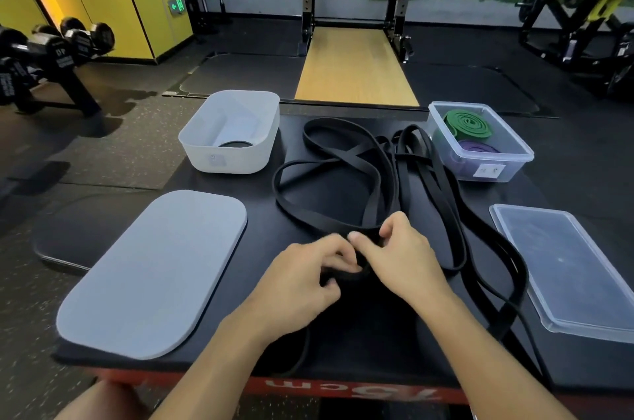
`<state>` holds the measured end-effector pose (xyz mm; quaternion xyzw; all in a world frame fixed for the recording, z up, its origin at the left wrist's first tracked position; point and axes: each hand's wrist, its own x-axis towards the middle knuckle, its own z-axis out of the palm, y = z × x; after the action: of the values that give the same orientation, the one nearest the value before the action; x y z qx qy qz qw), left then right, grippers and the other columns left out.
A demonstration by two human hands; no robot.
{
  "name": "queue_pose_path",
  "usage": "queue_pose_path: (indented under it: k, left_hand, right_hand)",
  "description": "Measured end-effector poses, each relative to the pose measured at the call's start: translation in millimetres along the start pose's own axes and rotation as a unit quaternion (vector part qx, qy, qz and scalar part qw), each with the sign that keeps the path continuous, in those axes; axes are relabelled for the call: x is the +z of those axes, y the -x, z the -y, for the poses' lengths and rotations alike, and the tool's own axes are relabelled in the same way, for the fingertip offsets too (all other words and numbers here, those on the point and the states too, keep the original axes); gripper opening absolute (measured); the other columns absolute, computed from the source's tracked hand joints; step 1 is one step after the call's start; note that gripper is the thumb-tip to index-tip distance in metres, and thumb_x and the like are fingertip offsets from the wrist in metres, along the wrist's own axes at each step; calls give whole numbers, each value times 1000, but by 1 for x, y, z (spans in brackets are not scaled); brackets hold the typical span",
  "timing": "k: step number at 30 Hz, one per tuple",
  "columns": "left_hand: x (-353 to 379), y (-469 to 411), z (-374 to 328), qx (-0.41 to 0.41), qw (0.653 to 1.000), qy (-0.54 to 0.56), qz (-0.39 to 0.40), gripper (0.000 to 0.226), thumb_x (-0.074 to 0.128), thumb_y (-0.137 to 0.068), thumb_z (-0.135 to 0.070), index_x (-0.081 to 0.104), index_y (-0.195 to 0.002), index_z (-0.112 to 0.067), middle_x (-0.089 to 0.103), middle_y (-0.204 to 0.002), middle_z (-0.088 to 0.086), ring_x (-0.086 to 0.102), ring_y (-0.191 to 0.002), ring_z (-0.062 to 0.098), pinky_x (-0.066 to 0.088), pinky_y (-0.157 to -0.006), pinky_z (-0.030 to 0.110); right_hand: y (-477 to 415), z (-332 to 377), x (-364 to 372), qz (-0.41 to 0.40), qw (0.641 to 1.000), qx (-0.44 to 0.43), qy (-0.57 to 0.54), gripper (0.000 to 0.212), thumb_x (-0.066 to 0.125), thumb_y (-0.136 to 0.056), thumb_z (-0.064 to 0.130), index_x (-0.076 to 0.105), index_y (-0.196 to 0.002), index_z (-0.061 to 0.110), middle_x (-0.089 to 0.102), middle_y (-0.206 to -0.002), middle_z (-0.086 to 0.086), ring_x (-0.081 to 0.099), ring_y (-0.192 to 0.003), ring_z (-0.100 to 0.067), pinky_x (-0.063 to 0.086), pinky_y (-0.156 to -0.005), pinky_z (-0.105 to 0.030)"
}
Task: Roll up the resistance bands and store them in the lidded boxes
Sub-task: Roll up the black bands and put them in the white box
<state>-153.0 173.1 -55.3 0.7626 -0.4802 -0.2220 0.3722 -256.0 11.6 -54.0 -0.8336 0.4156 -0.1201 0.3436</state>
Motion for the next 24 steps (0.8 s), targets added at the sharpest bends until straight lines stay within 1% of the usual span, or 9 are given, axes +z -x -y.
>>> queue_pose_path:
  k: [2,5,8,10,12,15,17,20,24]
  left_hand:
    - [0,0,1,7,999,3,39,35,62,-87,0,63,-96,-34,75,-114,-25,70,-107,2,56,-95,35]
    - [-2,-4,4,-1,996,42,80,30,68,-88,-1,68,-90,-31,76,-114,-19,69,-110,-2,56,-100,36]
    - [-4,-19,5,12,999,41,9,24,72,-93,-17,68,-109,-33,66,-122,-26,70,-94,1,58,-90,35]
    - [-3,-37,9,33,995,-81,-41,48,69,-94,-22,55,-135,-42,47,-138,-32,67,-88,0,57,-86,34]
    - [1,-56,11,41,983,-178,-36,69,69,-94,-22,39,-151,-46,29,-151,-33,64,-86,2,56,-85,32]
    - [5,-82,14,35,971,-234,-36,66,68,-96,-27,38,-153,-44,17,-162,-25,64,-95,8,54,-87,34]
    - [8,-95,14,33,972,-230,-42,60,65,-99,-29,40,-153,-41,20,-164,-21,64,-106,12,54,-92,37]
    - [11,-113,14,31,969,-241,-50,58,61,-101,-29,37,-153,-37,42,-151,-12,62,-118,19,54,-93,42]
    - [10,-131,14,38,949,-310,-40,37,56,-104,-39,57,-140,-33,50,-121,-8,62,-101,18,49,-77,34]
  right_hand:
    - [-2,1,2,8,999,3,42,44,76,-81,50,40,-93,28,58,-93,5,57,-80,-16,40,-60,-31]
    - [-1,-4,4,-14,1000,-9,13,33,73,-85,26,43,-96,27,60,-90,5,58,-76,-14,43,-60,-30]
    - [6,-14,6,-41,998,-54,-15,22,73,-90,24,52,-98,27,59,-88,9,58,-77,-6,49,-69,-28]
    - [10,-17,9,-57,995,-83,-12,19,73,-91,24,56,-99,29,57,-87,11,57,-76,-5,49,-70,-26]
    - [11,-20,13,-70,991,-113,8,20,71,-91,20,56,-100,30,54,-85,11,55,-74,-5,47,-67,-21]
    - [9,-19,14,-75,989,-123,25,24,68,-92,17,58,-108,31,50,-84,13,53,-72,-5,42,-64,-17]
    - [5,-17,13,-63,992,-110,24,41,65,-92,19,56,-130,33,50,-88,14,54,-76,-6,49,-72,-25]
    - [-4,-10,8,-38,994,-90,56,49,61,-93,29,48,-140,34,59,-108,12,62,-93,-15,50,-79,-35]
    - [-10,-2,9,-39,986,-90,133,32,59,-98,47,50,-123,30,61,-106,9,65,-93,-21,51,-74,-37]
